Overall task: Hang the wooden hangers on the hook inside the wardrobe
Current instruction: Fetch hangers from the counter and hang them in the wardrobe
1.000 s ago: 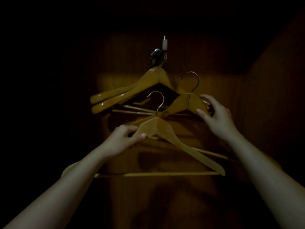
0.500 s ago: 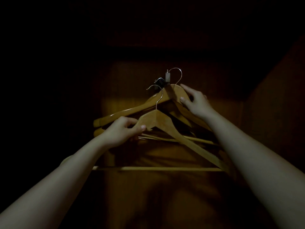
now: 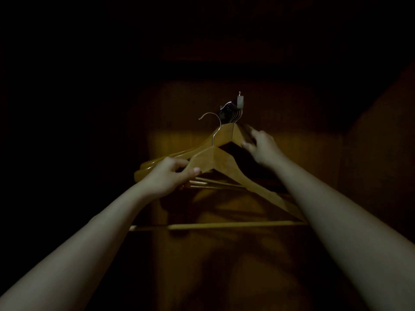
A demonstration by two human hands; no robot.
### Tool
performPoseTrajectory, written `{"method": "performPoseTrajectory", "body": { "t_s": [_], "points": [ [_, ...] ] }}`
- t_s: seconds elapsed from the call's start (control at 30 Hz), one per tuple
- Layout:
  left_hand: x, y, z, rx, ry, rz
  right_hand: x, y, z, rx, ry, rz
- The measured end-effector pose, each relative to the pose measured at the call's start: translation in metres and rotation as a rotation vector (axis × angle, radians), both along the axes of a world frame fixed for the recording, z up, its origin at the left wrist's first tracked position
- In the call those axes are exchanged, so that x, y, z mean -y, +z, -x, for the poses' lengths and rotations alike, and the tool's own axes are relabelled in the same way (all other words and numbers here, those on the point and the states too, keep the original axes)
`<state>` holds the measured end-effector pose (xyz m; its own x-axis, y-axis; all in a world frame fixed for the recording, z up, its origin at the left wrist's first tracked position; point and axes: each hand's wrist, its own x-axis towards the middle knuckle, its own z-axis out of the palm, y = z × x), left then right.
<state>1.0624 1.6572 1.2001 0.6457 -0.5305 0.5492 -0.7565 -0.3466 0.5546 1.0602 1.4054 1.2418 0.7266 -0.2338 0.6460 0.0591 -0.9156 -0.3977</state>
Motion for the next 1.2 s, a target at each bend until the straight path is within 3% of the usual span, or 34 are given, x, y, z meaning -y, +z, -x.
{"method": "performPoseTrajectory", "body": {
  "t_s": [0.13,0.27,0.43,0.67,0.73,0.83,0.9,1.2],
  "points": [
    [-0.004,-0.008,0.004,-0.019,-0.019,-0.029,-0.007,-0.008,0.016,0.017,-0.077,0.123],
    [-0.004,-0.012,0.010,-0.017,-0.049,-0.050,-0.023,-0.034,0.056,0.202,0.123,0.004],
    [0.010,0.001,0.020,0.047,-0.108,-0.079,-0.036,-0.057,0.098,0.129,0.359,0.096],
    [0.043,0.036,0.030,0.138,-0.134,-0.046,-0.024,-0.043,0.104,0.353,0.253,0.183],
    [0.050,0.046,0.032,0.313,-0.004,-0.061,-0.017,-0.033,0.102,0.349,0.240,0.158],
    [0.057,0.059,0.031,0.769,0.257,-0.160,-0.011,-0.016,0.095,0.329,0.212,0.124],
    [0.060,0.065,0.022,0.870,0.284,-0.189,-0.009,-0.006,0.087,0.303,0.196,0.117],
    [0.059,0.066,-0.024,0.571,0.226,-0.284,-0.014,0.021,0.044,0.100,0.150,0.173]
  ]
}}
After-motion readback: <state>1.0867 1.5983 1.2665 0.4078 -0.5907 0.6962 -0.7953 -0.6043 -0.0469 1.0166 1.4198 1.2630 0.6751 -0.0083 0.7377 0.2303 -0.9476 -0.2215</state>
